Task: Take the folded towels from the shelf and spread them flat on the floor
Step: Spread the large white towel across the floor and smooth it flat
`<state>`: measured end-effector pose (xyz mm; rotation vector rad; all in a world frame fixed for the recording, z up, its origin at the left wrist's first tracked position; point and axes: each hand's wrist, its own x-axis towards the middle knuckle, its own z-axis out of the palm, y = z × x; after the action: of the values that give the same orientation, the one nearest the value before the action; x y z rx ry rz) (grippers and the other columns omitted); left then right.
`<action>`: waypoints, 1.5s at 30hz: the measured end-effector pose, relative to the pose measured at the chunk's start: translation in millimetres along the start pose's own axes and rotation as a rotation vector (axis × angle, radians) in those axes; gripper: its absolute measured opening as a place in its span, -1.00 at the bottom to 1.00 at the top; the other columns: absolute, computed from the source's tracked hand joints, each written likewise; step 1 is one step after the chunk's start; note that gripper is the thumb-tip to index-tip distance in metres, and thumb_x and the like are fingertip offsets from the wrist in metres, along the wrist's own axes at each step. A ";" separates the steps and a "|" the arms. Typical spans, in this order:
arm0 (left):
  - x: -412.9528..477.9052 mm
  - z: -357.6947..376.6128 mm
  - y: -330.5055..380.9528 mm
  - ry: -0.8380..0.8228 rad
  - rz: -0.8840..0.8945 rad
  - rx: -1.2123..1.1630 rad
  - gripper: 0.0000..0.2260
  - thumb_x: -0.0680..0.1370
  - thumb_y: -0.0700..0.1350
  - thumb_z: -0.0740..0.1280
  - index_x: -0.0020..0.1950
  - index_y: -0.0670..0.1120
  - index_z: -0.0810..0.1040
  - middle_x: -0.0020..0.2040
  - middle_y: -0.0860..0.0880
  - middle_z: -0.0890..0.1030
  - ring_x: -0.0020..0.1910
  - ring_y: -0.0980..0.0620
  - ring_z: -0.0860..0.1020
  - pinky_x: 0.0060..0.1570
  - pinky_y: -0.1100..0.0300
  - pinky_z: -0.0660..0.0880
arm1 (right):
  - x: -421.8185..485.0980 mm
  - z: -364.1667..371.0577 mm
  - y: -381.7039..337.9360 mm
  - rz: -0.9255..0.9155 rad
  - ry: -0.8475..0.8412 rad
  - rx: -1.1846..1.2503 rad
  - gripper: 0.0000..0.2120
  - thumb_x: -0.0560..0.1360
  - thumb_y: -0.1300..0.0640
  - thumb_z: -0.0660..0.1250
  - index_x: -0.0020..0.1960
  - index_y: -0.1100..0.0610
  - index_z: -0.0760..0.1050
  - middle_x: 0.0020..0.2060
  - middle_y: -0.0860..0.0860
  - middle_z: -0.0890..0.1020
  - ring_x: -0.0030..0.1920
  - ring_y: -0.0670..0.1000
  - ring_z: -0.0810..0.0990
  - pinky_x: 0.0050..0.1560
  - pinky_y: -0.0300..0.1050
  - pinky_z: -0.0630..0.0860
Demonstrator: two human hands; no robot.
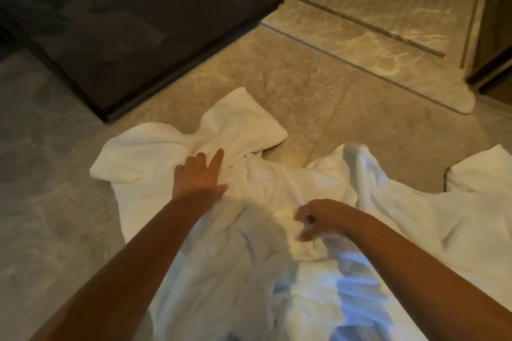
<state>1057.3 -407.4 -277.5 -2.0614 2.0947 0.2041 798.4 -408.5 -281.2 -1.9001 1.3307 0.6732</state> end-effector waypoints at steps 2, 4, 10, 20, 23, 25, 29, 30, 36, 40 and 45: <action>-4.2 12.1 -9.5 -0.021 -0.028 0.052 -0.34 0.46 0.13 0.34 0.47 -0.03 0.18 0.24 -0.20 0.43 0.17 -0.17 0.44 0.08 -0.01 0.39 | 2.2 -18.1 -6.8 -0.028 0.181 0.066 -0.67 0.46 -0.03 0.34 0.18 0.07 0.50 0.11 0.03 0.58 0.08 0.01 0.50 0.01 -0.20 0.34; -15.0 13.6 -18.4 -0.025 -0.055 0.069 -0.43 0.47 0.09 0.33 0.42 -0.02 0.25 0.16 -0.18 0.47 0.09 -0.17 0.49 0.01 0.02 0.42 | 12.0 -31.8 -15.7 -0.025 0.458 0.151 -0.76 0.50 0.10 0.29 0.14 0.13 0.53 0.07 0.10 0.61 0.05 0.08 0.55 -0.07 -0.20 0.35; -31.4 9.2 -58.2 -0.301 -0.191 -0.105 -0.54 0.52 0.26 0.13 0.33 0.05 0.27 0.23 -0.09 0.45 0.17 -0.11 0.49 0.02 0.08 0.39 | 69.6 -49.4 -27.6 0.042 0.590 0.106 -0.73 0.51 0.29 0.20 0.18 0.22 0.52 0.13 0.21 0.55 0.13 0.18 0.53 0.09 -0.06 0.39; 71.7 -21.4 -23.3 0.002 -0.024 -0.286 -0.64 0.54 0.07 0.24 0.24 -0.12 0.39 0.19 -0.14 0.41 0.19 -0.14 0.42 0.09 0.02 0.39 | 79.6 -47.5 4.5 0.119 0.426 -0.157 -0.73 0.50 0.10 0.28 0.16 0.18 0.50 0.10 0.15 0.49 0.02 0.20 0.57 -0.02 -0.02 0.49; 91.3 -10.0 -12.9 -0.181 -0.097 -0.324 -0.55 0.52 0.07 0.30 0.28 -0.15 0.32 0.23 -0.16 0.36 0.20 -0.17 0.43 0.11 -0.01 0.40 | 78.8 -50.7 10.9 0.098 0.356 -0.161 -0.71 0.48 0.17 0.29 0.19 0.17 0.44 0.15 0.14 0.45 0.02 0.20 0.58 -0.06 -0.05 0.47; 96.7 -0.5 -16.8 -0.225 -0.161 -0.342 -0.66 0.55 -0.04 0.27 0.26 -0.16 0.36 0.25 -0.18 0.37 0.21 -0.20 0.45 0.16 -0.01 0.40 | 76.8 -47.7 13.2 0.100 0.295 -0.181 -0.66 0.47 0.20 0.28 0.24 0.15 0.39 0.18 0.13 0.42 0.05 0.19 0.57 -0.10 -0.09 0.42; 105.0 1.7 -32.9 -0.109 -0.194 -0.452 -0.79 0.54 -0.11 0.27 0.14 -0.14 0.51 0.17 -0.20 0.47 0.17 -0.19 0.48 0.14 0.05 0.41 | 75.1 -37.3 14.4 0.134 0.263 -0.178 -0.76 0.54 0.16 0.20 0.19 0.14 0.45 -0.02 0.10 0.51 0.11 0.14 0.55 -0.05 -0.10 0.43; 107.7 -1.1 -37.7 -0.054 -0.216 -0.533 -0.82 0.52 -0.12 0.30 0.09 -0.14 0.55 0.14 -0.21 0.51 0.13 -0.19 0.50 0.10 0.07 0.41 | 74.6 -37.2 14.2 0.132 0.269 -0.168 -0.78 0.55 0.15 0.19 0.16 0.15 0.47 -0.10 0.09 0.49 0.11 0.14 0.56 -0.08 -0.11 0.41; 123.3 -32.6 -71.2 0.371 -0.352 -0.750 -0.93 0.47 -0.13 0.35 -0.09 -0.12 0.57 -0.09 -0.21 0.63 -0.06 -0.20 0.56 -0.13 0.11 0.40 | 71.5 -82.9 25.8 0.168 0.761 0.181 -0.83 0.47 0.23 0.32 -0.08 0.36 0.48 -0.01 0.33 0.50 -0.07 0.32 0.55 -0.04 0.12 0.46; 136.2 -53.5 -90.7 0.614 -0.408 -0.798 -0.95 0.50 -0.16 0.30 -0.11 -0.13 0.50 -0.15 -0.15 0.55 -0.18 -0.12 0.47 -0.19 0.13 0.32 | 71.7 -129.3 27.5 0.197 1.002 0.181 -0.82 0.53 0.22 0.23 -0.08 0.36 0.47 0.00 0.32 0.47 -0.16 0.34 0.53 -0.12 0.10 0.44; 157.3 -67.5 -95.3 0.650 -0.582 -1.001 -0.92 0.50 -0.20 0.20 -0.14 -0.09 0.48 -0.16 -0.15 0.57 -0.13 -0.13 0.55 -0.20 0.14 0.37 | 75.8 -163.2 33.1 0.377 1.134 0.432 -0.80 0.55 0.23 0.20 0.04 0.38 0.46 0.14 0.33 0.44 -0.01 0.32 0.50 0.03 0.00 0.39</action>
<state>1147.9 -578.0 -245.1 -3.6426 1.6576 0.6623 795.4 -588.1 -246.5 -1.6626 2.2992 -0.6471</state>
